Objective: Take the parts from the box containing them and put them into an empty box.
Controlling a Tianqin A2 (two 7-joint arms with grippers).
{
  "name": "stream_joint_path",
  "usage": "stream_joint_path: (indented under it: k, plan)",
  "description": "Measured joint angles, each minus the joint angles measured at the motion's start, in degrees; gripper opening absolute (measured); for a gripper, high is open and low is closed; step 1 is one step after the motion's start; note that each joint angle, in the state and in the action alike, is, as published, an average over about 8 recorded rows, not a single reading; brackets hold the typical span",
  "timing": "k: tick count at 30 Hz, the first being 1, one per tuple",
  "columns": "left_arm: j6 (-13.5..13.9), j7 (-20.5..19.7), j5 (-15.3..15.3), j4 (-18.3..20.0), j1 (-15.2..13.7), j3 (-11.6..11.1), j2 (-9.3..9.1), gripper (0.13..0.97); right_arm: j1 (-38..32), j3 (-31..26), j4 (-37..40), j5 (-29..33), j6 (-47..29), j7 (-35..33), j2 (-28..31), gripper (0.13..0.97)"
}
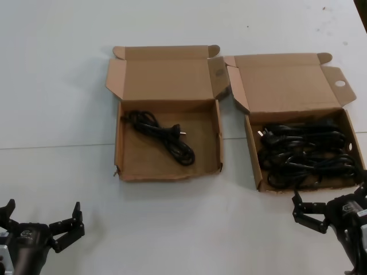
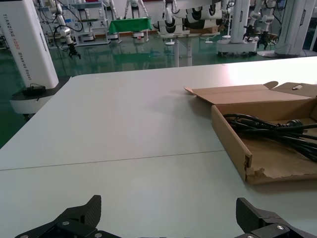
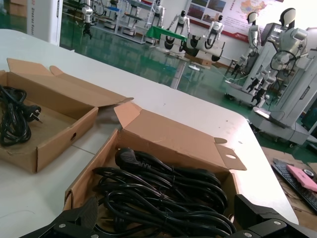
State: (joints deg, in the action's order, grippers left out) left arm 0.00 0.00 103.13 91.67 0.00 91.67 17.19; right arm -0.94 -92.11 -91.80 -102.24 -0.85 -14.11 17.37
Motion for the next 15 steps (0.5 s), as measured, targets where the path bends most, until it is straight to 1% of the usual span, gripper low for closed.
stream_joint_path:
  k: [15]
  plan:
    - [0.00,0.00,0.00,0.00,0.00,0.00,0.00,0.966,0.00,0.00,0.00,0.00,0.00,0.00,0.00,0.966]
